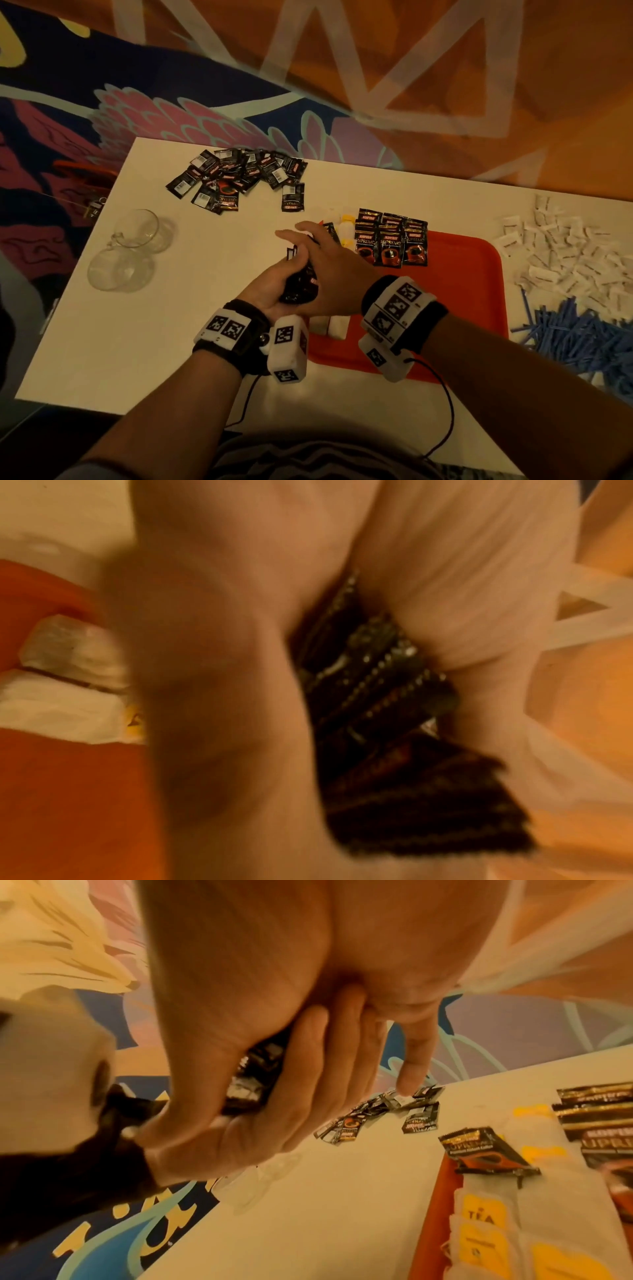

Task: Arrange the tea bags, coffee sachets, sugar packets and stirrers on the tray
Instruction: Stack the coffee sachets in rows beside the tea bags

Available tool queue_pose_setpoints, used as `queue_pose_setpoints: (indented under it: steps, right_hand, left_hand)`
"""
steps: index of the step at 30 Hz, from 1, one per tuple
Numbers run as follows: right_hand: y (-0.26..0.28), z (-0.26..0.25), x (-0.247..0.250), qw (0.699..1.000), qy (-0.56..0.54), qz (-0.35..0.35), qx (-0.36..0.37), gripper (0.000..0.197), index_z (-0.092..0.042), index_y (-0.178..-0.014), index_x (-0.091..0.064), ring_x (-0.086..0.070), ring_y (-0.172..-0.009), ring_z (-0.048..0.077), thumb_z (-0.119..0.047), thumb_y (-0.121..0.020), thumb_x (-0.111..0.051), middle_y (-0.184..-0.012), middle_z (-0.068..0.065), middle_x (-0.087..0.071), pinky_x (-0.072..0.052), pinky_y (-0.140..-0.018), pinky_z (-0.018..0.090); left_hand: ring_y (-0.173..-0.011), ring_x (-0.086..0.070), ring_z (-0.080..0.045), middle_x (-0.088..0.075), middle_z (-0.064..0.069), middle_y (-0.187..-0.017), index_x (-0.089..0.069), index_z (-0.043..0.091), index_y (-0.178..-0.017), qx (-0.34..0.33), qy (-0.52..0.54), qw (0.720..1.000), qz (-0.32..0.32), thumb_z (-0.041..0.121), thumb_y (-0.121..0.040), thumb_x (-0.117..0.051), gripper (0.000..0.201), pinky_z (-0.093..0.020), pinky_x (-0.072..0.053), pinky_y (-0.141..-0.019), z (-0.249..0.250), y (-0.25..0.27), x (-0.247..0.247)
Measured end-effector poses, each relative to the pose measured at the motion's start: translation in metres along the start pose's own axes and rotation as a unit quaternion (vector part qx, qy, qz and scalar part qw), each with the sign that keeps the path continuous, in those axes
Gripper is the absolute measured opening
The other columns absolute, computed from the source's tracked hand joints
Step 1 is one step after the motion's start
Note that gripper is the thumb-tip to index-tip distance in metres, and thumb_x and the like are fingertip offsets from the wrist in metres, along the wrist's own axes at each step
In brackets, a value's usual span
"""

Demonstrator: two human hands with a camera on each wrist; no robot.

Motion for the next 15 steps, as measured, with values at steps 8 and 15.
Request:
queue_pose_setpoints:
  steps: [8,15]
  right_hand:
    - [-0.028,0.074,0.008,0.947,-0.281,0.044,-0.148,0.056,-0.032,-0.127,-0.052,-0.056,-0.116,0.012,-0.034,-0.079,-0.079,-0.127,-0.002,-0.058,-0.048,-0.093,0.03]
    - [-0.064,0.157,-0.011,0.96,0.038,-0.021,-0.278,0.037,-0.027,-0.125,-0.054,-0.049,-0.114,0.026,-0.02,-0.09,-0.065,-0.118,0.005,-0.051,-0.044,-0.095,0.037]
  left_hand:
    - [-0.071,-0.067,-0.022,-0.068,-0.011,-0.086,-0.063,0.02,-0.116,-0.012,0.024,0.998,0.05,0.001,-0.08,-0.047,0.044,-0.037,-0.056,-0.072,0.028,-0.013,0.045]
    - [-0.059,-0.056,-0.016,-0.059,-0.007,-0.078,-0.059,0.016,-0.098,-0.014,0.027,0.99,0.136,0.005,-0.077,-0.059,0.024,-0.029,-0.052,-0.055,0.036,-0.01,0.096]
Point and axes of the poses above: each hand's wrist, its own y-axis away from the middle knuckle, its own x-axis out of the back of the hand, z = x × y, the point moved 10 cm from there along -y, towards the middle knuckle
